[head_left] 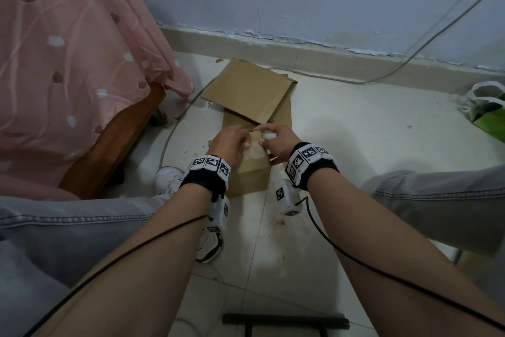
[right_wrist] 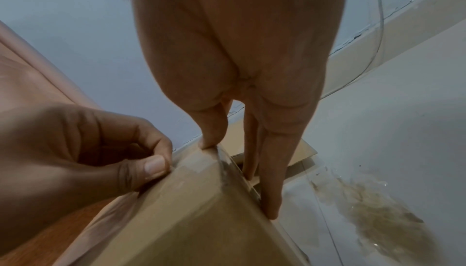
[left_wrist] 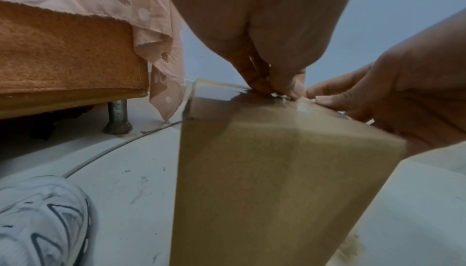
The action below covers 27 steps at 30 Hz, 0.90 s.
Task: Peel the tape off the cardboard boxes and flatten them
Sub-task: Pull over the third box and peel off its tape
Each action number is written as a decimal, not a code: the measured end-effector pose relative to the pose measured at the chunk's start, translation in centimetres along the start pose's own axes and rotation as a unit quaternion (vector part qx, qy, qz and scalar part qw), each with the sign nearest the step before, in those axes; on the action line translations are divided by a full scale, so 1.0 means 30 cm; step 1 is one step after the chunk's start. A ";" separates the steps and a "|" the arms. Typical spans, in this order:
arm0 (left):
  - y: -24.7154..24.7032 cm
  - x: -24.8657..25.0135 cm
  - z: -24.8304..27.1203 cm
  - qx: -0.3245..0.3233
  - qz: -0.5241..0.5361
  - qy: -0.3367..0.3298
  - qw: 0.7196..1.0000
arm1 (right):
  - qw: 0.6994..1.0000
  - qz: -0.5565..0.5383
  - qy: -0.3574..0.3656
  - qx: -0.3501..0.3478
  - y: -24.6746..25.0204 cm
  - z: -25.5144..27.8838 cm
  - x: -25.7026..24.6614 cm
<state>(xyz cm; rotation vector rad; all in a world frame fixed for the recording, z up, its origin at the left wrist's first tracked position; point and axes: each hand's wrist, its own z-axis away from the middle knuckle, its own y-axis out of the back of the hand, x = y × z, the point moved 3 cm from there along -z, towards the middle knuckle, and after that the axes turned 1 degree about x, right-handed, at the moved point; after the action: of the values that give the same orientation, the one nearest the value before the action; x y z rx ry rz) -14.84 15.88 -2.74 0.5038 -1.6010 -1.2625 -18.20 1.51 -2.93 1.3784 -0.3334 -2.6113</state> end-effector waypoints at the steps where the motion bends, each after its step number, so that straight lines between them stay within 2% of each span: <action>1: -0.004 -0.005 -0.001 -0.003 0.015 0.002 1.000 | 1.000 0.003 0.002 0.002 -0.001 -0.001 -0.002; 5: 0.003 -0.026 0.009 -0.031 0.126 0.046 0.990 | 0.998 0.050 0.027 0.021 -0.001 -0.006 -0.011; 8: 0.040 -0.034 0.013 -0.085 0.151 0.052 0.984 | 0.997 0.066 0.032 0.023 -0.001 -0.004 -0.009; 10: 0.065 -0.040 0.012 -0.115 0.196 0.046 0.973 | 0.997 0.067 0.028 0.024 0.005 -0.001 -0.004; 12: 0.076 -0.055 0.015 -0.110 0.273 0.051 0.954 | 0.998 0.058 0.023 0.024 0.013 -0.003 0.002; 16: 0.070 -0.082 0.021 -0.063 0.425 0.106 0.897 | 0.997 0.060 0.020 0.036 0.031 -0.010 0.013; 20: 0.083 -0.073 0.024 -0.027 0.479 0.139 0.866 | 0.997 0.064 0.021 0.045 0.044 -0.013 0.017; 21: 0.090 -0.077 0.025 -0.008 0.504 0.154 0.850 | 0.996 0.068 0.019 0.053 0.048 -0.014 0.018; 24: 0.106 -0.110 0.032 0.037 0.599 0.213 0.771 | 0.995 0.059 0.010 0.076 0.062 -0.012 0.028; 27: 0.111 -0.147 0.052 0.060 0.627 0.260 0.731 | 0.996 0.046 -0.005 0.076 0.061 -0.002 0.034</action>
<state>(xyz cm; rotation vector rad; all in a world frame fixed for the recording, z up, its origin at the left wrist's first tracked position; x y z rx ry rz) -13.56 21.36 -1.64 -0.2039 -1.0871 0.0522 -18.64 -0.51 -3.28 1.3598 -0.5928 -2.5641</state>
